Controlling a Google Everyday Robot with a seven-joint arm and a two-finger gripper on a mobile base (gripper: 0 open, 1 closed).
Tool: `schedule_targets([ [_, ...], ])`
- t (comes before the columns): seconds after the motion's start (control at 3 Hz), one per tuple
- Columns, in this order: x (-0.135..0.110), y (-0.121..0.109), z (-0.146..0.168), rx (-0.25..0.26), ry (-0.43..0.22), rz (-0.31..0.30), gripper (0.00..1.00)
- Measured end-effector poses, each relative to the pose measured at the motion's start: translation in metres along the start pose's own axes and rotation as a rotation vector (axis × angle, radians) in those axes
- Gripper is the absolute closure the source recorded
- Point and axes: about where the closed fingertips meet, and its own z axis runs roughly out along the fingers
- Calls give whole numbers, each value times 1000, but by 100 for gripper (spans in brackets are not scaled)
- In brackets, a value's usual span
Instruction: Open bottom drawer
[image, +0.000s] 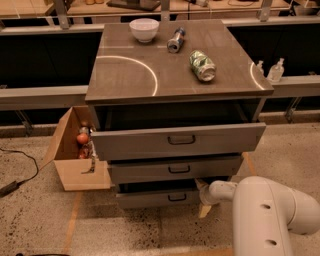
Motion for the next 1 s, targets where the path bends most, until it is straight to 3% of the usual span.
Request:
schedule_targets([
  [0.33, 2, 1, 7, 4, 9, 10, 0],
  [0.67, 0, 1, 14, 13, 8, 20, 15],
  [1.0, -3, 0, 17, 19, 0, 21, 38],
])
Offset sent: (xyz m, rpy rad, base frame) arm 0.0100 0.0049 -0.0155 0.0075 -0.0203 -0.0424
